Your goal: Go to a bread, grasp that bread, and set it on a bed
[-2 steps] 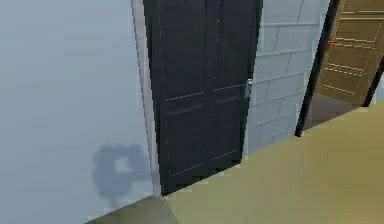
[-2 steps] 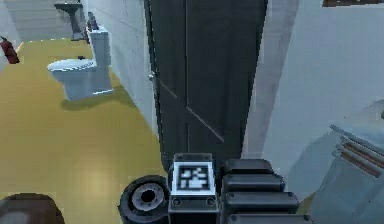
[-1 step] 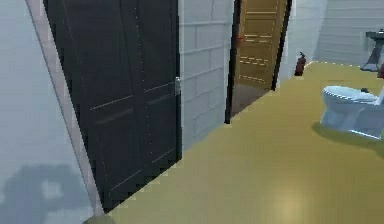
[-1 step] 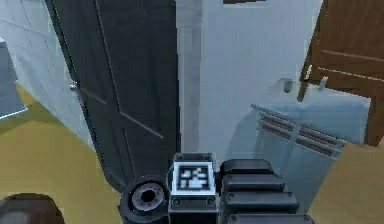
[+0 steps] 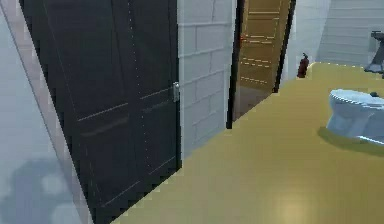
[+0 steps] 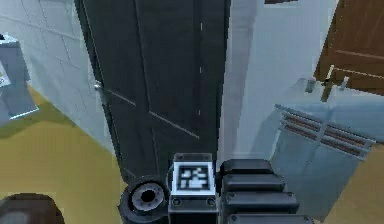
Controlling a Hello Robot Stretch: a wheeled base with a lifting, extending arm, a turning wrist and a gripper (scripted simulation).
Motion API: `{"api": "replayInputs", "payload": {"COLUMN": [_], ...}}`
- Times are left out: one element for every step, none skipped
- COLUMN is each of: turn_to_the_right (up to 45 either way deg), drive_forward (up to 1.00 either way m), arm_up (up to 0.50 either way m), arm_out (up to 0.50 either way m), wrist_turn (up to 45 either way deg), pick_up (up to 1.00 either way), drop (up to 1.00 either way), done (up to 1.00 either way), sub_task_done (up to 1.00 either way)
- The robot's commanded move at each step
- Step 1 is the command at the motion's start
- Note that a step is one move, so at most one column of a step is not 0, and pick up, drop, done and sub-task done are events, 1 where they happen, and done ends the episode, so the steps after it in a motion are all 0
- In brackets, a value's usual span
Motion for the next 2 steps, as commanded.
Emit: {"api": "replayInputs", "payload": {"turn_to_the_right": [21.0, 0.0], "drive_forward": [0.00, 1.00], "arm_up": [0.00, 0.00], "arm_out": [0.00, 0.00], "wrist_turn": [0.0, 0.0], "pick_up": [0.00, 0.00], "drop": [0.00, 0.00], "done": [0.00, 0.00], "sub_task_done": [0.00, 0.00]}}
